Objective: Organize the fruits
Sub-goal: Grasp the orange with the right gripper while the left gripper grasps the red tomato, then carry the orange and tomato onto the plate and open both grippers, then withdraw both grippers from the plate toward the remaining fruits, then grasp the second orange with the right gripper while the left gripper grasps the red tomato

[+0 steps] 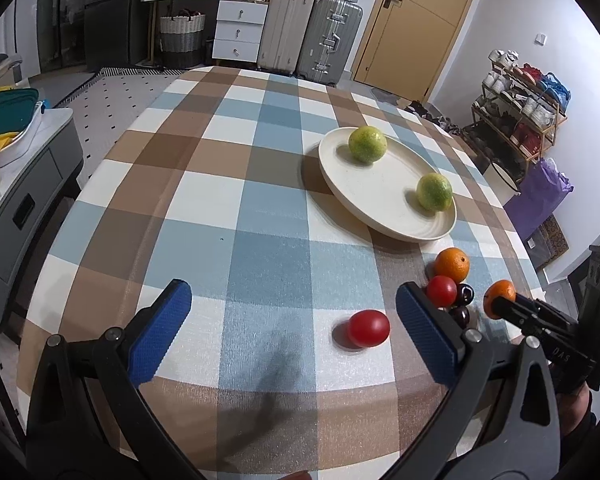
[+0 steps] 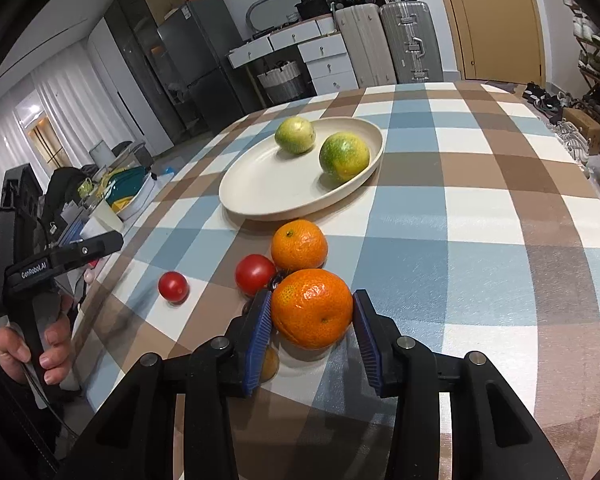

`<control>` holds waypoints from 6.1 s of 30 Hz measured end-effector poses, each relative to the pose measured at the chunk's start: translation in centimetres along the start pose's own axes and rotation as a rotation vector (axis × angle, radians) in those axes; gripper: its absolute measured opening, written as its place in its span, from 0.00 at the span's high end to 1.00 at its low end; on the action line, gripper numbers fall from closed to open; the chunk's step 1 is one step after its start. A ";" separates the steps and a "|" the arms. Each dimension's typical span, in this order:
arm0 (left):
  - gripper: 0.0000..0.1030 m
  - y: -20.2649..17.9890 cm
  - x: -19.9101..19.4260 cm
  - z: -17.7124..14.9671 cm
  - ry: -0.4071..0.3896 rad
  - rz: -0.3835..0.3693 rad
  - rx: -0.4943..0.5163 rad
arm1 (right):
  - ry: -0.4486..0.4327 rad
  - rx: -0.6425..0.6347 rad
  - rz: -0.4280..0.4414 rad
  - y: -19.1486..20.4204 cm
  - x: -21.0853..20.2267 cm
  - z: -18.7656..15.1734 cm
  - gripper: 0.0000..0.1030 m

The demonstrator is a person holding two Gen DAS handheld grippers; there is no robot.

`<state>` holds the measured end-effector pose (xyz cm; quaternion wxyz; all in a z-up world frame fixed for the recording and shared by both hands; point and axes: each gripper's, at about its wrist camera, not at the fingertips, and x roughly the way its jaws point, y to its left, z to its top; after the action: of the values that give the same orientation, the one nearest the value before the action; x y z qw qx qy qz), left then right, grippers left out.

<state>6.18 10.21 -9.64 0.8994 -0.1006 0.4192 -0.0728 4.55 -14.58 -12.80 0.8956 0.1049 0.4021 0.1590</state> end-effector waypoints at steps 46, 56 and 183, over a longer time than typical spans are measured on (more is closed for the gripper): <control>0.53 -5.6 4.9 -2.7 0.135 -0.045 0.163 | -0.052 0.035 0.016 -1.4 -2.4 -0.7 0.60; 0.73 -6.1 5.1 -3.0 0.153 -0.087 0.162 | -0.057 0.049 0.013 -1.9 -2.6 -0.9 0.60; 0.01 -8.6 0.2 2.1 -0.035 -0.064 0.203 | -0.217 -0.024 0.060 0.6 -4.7 5.5 0.03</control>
<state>7.57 2.07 -6.38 0.9093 -0.0234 0.3904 -0.1421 5.64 -16.11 -5.82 0.9299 0.1227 0.2976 0.1781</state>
